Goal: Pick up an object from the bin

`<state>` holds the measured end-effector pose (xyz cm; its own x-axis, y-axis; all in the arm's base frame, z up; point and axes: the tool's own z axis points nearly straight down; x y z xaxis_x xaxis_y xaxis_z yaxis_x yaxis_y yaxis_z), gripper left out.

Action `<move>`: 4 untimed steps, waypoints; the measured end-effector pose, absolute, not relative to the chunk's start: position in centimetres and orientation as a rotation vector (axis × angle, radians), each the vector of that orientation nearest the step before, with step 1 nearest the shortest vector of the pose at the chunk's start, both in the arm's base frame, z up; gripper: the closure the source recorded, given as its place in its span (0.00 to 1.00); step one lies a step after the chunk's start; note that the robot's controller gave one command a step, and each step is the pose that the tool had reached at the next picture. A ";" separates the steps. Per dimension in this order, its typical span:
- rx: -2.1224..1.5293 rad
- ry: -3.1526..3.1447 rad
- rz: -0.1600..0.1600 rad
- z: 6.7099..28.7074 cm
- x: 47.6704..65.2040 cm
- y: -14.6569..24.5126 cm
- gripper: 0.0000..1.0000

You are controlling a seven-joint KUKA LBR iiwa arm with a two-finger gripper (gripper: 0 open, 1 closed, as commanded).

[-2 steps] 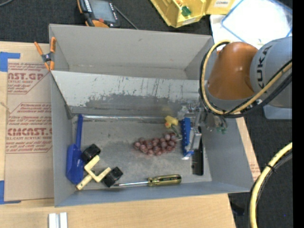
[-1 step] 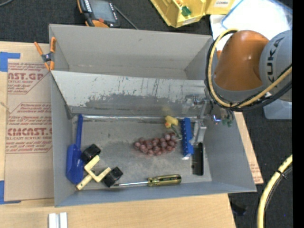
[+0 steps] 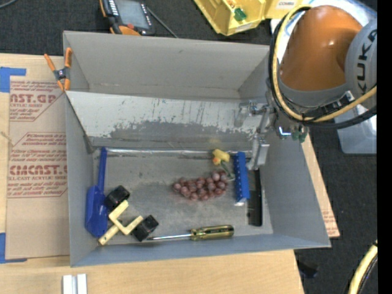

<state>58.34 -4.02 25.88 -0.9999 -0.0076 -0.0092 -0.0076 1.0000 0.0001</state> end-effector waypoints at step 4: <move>-0.748 3.048 -0.001 8.8 55.8 -1.4 1.00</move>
Offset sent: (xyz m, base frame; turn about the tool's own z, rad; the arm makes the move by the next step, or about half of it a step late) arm -0.0168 0.0167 -0.1364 -0.2297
